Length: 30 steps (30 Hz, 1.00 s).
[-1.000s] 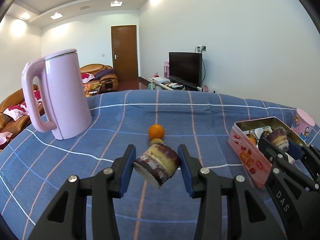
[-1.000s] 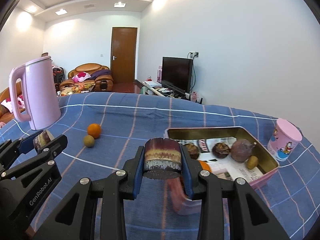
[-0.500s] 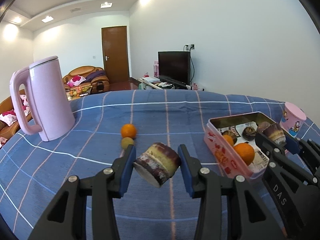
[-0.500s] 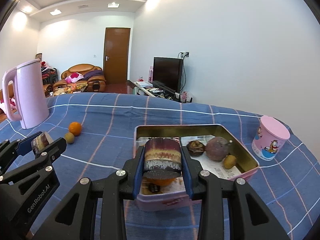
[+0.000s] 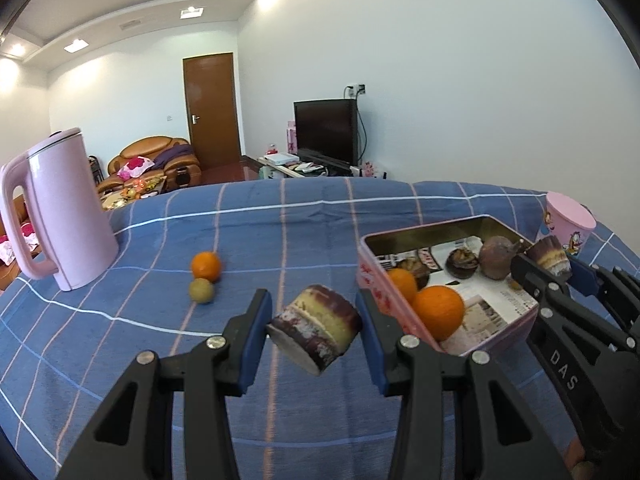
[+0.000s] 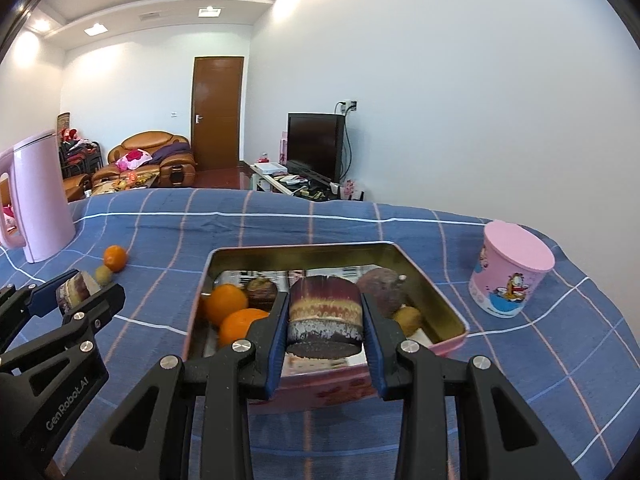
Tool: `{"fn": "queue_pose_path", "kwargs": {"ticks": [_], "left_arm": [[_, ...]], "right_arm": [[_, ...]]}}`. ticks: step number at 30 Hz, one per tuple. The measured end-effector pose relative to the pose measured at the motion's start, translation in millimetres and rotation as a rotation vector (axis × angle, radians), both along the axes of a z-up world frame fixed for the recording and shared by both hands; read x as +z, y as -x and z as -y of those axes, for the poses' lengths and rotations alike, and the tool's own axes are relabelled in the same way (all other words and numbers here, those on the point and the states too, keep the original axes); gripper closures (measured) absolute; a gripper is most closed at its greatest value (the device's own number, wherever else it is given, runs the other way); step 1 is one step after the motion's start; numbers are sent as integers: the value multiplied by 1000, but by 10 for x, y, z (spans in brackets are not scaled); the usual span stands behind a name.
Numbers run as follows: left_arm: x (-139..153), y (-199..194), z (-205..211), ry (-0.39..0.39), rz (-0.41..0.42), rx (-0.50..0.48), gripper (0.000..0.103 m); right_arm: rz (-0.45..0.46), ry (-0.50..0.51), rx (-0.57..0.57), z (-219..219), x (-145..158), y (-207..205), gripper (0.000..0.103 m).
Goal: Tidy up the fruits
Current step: 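Carry both held cake cylinders toward the pink tin, then lower both cylinders into the tin and open both tools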
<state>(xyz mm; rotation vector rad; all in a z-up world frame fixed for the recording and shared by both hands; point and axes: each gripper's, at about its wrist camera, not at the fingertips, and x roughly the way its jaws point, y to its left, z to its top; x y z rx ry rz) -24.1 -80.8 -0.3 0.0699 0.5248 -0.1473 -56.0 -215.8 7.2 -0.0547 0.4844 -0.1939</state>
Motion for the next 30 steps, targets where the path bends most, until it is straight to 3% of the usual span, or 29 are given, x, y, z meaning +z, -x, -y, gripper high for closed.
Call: {"fn": "queue_pose_path", "kwargs": {"ticks": [16, 24, 30], "left_arm": [[3, 0, 566, -16, -10, -103, 58], [2, -95, 879, -8, -20, -150, 58], [-36, -224, 1128, -18, -52, -169, 58]], "right_arm": [[5, 23, -85, 624, 33, 17, 67], [-3, -13, -150, 987, 36, 2, 67], [-18, -19, -128, 1019, 27, -83, 67]]}}
